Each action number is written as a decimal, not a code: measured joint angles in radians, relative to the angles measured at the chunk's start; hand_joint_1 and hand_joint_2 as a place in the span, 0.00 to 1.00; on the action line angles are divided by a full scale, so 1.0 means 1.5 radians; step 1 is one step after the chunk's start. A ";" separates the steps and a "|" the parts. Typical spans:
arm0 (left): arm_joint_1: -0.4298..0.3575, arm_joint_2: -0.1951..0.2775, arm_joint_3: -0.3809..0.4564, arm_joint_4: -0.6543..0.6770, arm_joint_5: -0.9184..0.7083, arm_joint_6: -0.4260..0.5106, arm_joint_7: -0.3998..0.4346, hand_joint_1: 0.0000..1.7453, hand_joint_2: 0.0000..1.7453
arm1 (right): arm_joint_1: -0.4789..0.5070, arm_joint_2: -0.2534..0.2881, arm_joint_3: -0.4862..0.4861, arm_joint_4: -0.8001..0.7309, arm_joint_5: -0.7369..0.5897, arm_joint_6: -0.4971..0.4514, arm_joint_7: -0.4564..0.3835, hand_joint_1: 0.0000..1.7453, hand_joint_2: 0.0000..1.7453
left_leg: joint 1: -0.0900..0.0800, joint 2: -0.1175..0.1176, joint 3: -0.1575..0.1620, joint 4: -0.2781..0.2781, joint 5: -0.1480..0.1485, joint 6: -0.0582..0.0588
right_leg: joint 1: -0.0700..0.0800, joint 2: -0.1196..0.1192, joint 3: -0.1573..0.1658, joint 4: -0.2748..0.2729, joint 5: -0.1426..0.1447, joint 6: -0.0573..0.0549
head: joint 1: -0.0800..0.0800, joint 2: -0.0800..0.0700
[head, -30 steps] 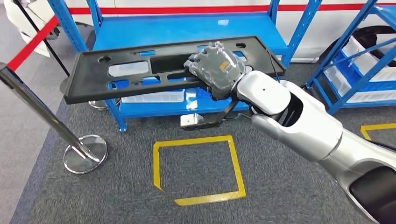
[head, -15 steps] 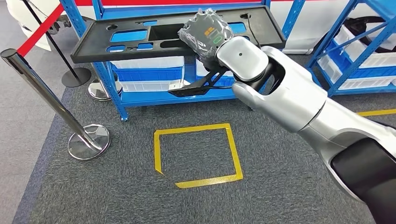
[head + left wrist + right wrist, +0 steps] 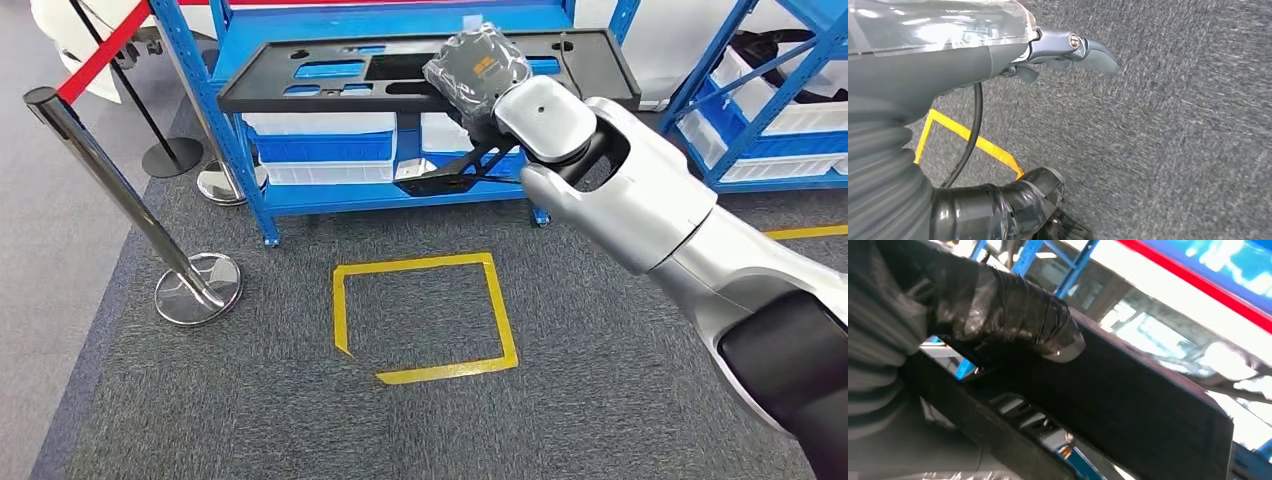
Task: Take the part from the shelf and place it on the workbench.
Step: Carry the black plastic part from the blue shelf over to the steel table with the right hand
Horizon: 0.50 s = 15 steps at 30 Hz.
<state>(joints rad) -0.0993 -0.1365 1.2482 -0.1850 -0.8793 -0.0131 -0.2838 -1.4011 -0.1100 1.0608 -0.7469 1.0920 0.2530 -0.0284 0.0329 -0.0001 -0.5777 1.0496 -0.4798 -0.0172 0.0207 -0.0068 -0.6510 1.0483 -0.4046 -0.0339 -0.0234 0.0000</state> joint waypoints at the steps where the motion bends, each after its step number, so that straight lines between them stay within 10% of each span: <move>1: 0.000 0.000 0.000 0.000 0.000 0.000 0.000 0.00 1.00 | 0.000 -0.002 0.000 0.001 0.000 0.000 0.000 1.00 1.00 | 0.001 0.001 -0.001 -0.002 0.001 0.005 | -0.001 0.001 -0.003 0.004 0.000 0.004 | 0.000 0.000; 4: 0.000 0.000 0.000 0.000 0.000 0.000 0.000 0.00 1.00 | -0.001 -0.007 -0.001 0.005 0.000 0.000 0.001 1.00 1.00 | 0.003 0.007 -0.007 -0.006 0.012 0.021 | -0.007 0.005 -0.026 0.057 -0.040 0.018 | 0.000 0.000; 8: 0.000 0.000 0.000 0.000 0.000 0.000 0.000 0.00 1.00 | 0.003 -0.009 -0.002 0.010 0.000 0.000 0.002 1.00 1.00 | 0.003 0.009 -0.019 -0.006 0.022 0.022 | -0.021 0.005 -0.069 0.182 -0.100 0.031 | 0.000 0.000; 12: -0.001 0.000 0.000 0.000 -0.003 0.000 0.000 0.00 1.00 | -0.004 -0.010 -0.002 0.020 0.015 0.002 0.015 1.00 1.00 | 0.004 0.010 -0.023 -0.006 0.029 0.013 | -0.023 0.000 0.019 0.038 -0.042 0.027 | 0.000 0.000; 15: -0.002 -0.001 0.000 0.000 -0.005 -0.005 -0.001 0.00 1.00 | -0.016 -0.009 -0.003 0.036 0.024 0.005 0.030 1.00 1.00 | 0.004 0.013 -0.025 -0.011 0.036 -0.001 | -0.014 0.000 0.033 -0.002 -0.033 0.017 | 0.000 0.000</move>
<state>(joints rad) -0.1022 -0.1373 1.2482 -0.1850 -0.8872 -0.0211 -0.2853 -1.4249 -0.1234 1.0558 -0.6934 1.1275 0.2598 0.0170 0.0389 0.0199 -0.6154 1.0328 -0.4252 -0.0183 -0.0003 -0.0065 -0.6009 1.0451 -0.4545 -0.0089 -0.0234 0.0000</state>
